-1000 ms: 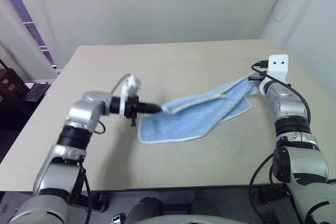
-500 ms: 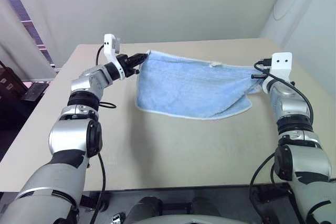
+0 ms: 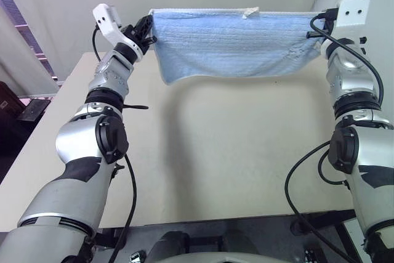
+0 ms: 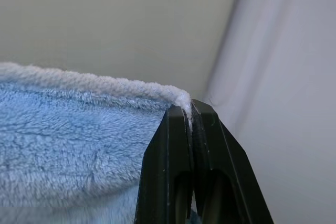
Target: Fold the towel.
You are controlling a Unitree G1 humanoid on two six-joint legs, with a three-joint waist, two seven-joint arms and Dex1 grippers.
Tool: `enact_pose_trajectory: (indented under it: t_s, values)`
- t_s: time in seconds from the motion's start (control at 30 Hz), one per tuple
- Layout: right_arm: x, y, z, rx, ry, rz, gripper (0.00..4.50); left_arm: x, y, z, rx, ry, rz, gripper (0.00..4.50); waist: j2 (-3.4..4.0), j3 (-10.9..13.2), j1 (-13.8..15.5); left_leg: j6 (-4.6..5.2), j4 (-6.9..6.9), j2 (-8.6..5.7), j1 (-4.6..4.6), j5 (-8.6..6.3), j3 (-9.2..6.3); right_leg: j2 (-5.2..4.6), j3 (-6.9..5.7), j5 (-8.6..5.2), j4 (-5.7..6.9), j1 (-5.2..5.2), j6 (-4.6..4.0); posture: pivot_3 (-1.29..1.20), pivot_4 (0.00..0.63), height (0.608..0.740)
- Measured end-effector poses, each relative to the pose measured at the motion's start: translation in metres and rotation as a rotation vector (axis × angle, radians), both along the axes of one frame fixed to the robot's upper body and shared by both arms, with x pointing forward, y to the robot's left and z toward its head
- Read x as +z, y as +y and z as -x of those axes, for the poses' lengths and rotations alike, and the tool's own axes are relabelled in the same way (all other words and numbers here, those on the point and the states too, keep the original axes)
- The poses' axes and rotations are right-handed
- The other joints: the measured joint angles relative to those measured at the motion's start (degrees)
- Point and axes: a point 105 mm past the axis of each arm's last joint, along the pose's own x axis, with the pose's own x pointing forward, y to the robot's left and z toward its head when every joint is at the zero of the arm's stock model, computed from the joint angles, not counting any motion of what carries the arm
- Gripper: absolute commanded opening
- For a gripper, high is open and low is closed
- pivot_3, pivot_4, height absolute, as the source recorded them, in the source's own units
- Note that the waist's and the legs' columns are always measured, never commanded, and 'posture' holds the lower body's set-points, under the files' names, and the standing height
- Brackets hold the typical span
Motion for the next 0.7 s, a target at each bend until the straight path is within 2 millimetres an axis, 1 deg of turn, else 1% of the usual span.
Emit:
enact_pose_trajectory:
  t_s: [0.03,0.13,0.17,0.2,0.23,0.27,0.33,0.37,0.5,0.53,0.57,0.6,0.67,0.7]
  values:
    - [-0.009,0.002,0.001,0.033,0.021,0.015,0.0,-0.008,0.004,0.003,-0.022,-0.007,-0.029,0.02,-0.02,-0.03,-0.02,0.0,0.01,0.0,0.05,0.0,0.0,0.01,0.0,0.0,0.01,0.03,0.0,0.0,0.0,0.74]
    - [-0.051,0.002,0.008,0.122,0.11,0.037,0.0,-0.048,0.017,0.018,-0.112,0.026,-0.1,0.02,-0.05,-0.05,-0.05,0.01,0.03,-0.01,0.13,0.01,-0.02,0.02,0.01,0.01,0.16,0.06,0.0,0.0,0.0,0.74]
    - [-0.07,0.003,0.014,0.157,0.149,0.034,0.0,-0.069,0.019,0.025,-0.163,0.06,-0.127,0.02,-0.04,-0.04,-0.04,0.01,0.07,-0.02,0.12,0.01,-0.03,0.02,0.02,0.0,0.27,0.02,0.0,0.0,0.0,0.74]
    - [-0.082,0.003,0.018,0.176,0.175,0.027,0.0,-0.08,0.019,0.031,-0.202,0.076,-0.139,0.02,-0.04,-0.03,-0.01,-0.02,0.06,-0.03,0.05,0.03,-0.05,0.01,0.02,0.0,0.34,-0.09,0.0,0.0,0.0,0.74]
    - [-0.089,0.005,0.024,0.207,0.186,0.026,0.0,-0.089,0.018,0.038,-0.259,0.083,-0.165,0.02,-0.04,-0.03,0.0,-0.07,0.09,-0.02,0.0,0.06,-0.09,0.02,0.01,0.01,0.39,-0.15,0.0,0.0,0.0,0.74]
    - [-0.094,0.007,0.029,0.233,0.194,0.023,0.0,-0.096,0.019,0.044,-0.304,0.09,-0.189,0.02,-0.04,-0.02,-0.04,-0.09,0.08,-0.02,0.0,0.07,-0.1,0.03,0.01,0.0,0.45,-0.19,-0.01,0.0,0.0,0.74]
    - [-0.097,0.012,0.045,0.287,0.195,0.025,0.0,-0.103,0.022,0.055,-0.376,0.097,-0.248,0.02,-0.04,-0.03,0.0,-0.12,0.06,0.01,0.01,0.09,-0.15,0.06,0.0,0.0,0.48,-0.19,-0.01,0.0,0.0,0.74]
    - [-0.099,0.013,0.054,0.31,0.203,0.021,0.0,-0.104,0.027,0.06,-0.399,0.102,-0.267,0.02,-0.03,-0.03,-0.09,-0.12,0.06,0.02,0.02,0.08,-0.15,0.07,0.01,0.0,0.49,-0.2,-0.02,0.0,0.0,0.74]
    - [-0.106,0.009,0.093,0.366,0.268,-0.006,0.0,-0.11,0.042,0.088,-0.516,0.125,-0.32,0.02,-0.01,-0.04,0.1,0.08,0.05,0.03,0.07,-0.04,-0.15,0.08,0.02,0.0,0.51,-0.18,-0.05,0.0,0.0,0.74]
    - [-0.106,0.01,0.105,0.39,0.283,-0.013,0.0,-0.111,0.043,0.098,-0.547,0.127,-0.338,0.02,0.0,-0.05,0.24,0.09,0.07,0.03,0.1,-0.05,-0.17,0.07,0.01,0.0,0.5,-0.16,-0.05,0.0,0.0,0.74]
    - [-0.107,0.012,0.113,0.413,0.301,-0.019,0.0,-0.114,0.044,0.104,-0.565,0.142,-0.35,0.02,0.0,-0.05,0.33,0.1,0.1,0.03,0.18,-0.05,-0.16,0.07,0.01,0.0,0.5,-0.15,-0.06,0.0,0.0,0.74]
    - [-0.107,0.015,0.125,0.445,0.32,-0.017,0.0,-0.116,0.041,0.112,-0.592,0.15,-0.381,0.02,0.0,-0.05,0.56,0.09,0.1,0.03,0.18,-0.05,-0.16,0.06,0.01,0.0,0.49,-0.13,-0.07,0.0,0.0,0.74]
    - [-0.114,0.02,0.148,0.505,0.372,-0.008,0.0,-0.122,0.039,0.131,-0.647,0.173,-0.427,0.02,-0.04,-0.08,0.98,0.09,0.14,0.05,0.23,-0.07,-0.16,0.06,0.0,0.0,0.44,-0.06,-0.08,0.0,0.0,0.74]
    - [-0.119,0.021,0.156,0.522,0.399,-0.015,0.0,-0.125,0.039,0.138,-0.666,0.191,-0.437,0.02,-0.04,-0.07,1.16,0.09,0.18,0.05,0.24,-0.07,-0.14,0.06,0.01,0.0,0.44,-0.06,-0.1,0.0,0.0,0.74]
